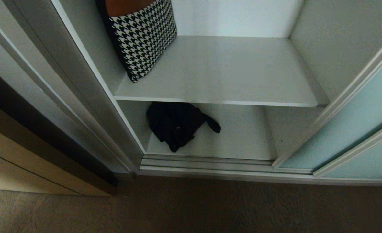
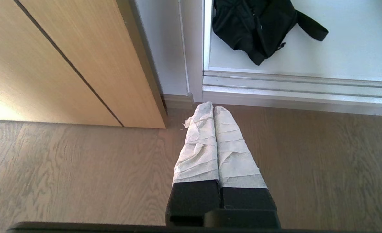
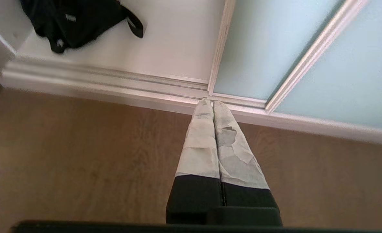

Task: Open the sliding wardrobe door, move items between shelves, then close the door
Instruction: Close the door

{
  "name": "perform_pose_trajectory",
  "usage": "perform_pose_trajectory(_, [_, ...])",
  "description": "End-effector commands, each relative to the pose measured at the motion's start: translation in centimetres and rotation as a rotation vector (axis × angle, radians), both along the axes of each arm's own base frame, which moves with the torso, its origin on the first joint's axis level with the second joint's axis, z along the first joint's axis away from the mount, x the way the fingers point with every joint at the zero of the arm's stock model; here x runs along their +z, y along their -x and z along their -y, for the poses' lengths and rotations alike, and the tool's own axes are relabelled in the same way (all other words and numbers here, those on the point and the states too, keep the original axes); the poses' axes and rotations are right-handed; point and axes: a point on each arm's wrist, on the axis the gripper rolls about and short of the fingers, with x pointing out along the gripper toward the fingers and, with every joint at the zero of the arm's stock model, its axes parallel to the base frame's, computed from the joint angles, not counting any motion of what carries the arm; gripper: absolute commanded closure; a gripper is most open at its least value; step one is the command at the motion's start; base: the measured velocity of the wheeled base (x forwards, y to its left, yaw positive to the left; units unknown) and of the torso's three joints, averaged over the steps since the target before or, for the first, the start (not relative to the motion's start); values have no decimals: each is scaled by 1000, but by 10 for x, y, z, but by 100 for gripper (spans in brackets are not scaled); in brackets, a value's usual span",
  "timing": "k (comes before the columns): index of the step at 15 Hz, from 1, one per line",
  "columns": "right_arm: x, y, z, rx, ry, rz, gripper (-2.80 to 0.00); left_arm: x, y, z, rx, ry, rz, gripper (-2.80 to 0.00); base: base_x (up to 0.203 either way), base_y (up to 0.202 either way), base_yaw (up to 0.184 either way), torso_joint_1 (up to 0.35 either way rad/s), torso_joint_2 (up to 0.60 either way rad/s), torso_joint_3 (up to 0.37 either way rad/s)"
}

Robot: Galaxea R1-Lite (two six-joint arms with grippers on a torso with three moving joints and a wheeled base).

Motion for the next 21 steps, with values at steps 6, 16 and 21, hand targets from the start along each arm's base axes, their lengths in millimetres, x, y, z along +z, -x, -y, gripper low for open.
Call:
perform_pose_trajectory(6, [74,27,0,23,30,134,0,0,0,0,1,0,-1,0,0,0,0,0,0,0])
perform_pose_trajectory(16, [250,86,-1,-21,-16,224,0,0,0,0,1,0,-1,0,0,0,0,0,0,0])
perform_pose_trajectory(21, [299,47,5,-313,-44,236,0,0,0,0,1,0,-1,0,0,0,0,0,0,0])
